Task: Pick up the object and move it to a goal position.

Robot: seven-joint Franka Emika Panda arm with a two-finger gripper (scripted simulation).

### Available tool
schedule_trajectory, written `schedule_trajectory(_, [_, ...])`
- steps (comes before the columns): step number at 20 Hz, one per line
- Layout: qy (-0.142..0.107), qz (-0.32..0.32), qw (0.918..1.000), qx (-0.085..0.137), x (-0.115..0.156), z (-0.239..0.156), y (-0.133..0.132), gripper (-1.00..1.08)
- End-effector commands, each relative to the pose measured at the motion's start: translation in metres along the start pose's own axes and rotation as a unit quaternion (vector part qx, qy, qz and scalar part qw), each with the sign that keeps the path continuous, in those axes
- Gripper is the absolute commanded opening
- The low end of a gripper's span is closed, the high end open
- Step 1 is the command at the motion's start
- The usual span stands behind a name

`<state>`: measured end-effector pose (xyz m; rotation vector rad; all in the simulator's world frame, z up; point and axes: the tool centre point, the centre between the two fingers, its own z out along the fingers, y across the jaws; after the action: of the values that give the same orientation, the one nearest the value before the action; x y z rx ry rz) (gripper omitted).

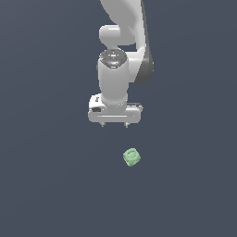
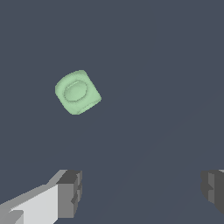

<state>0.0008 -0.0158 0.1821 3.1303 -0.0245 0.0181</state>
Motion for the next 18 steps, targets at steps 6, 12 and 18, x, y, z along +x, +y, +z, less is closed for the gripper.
schedule_trajectory(6, [-0.012,-0.006,0.9999,0.002,-0.006,0.007,-0.006,1.00])
schedule_trajectory(12, [-0.022,-0.012,0.9997,0.004,-0.010,0.012,-0.010,1.00])
schedule_trajectory(18, [-0.021,-0.016,0.9996,0.004,-0.008,0.013,-0.011,1.00])
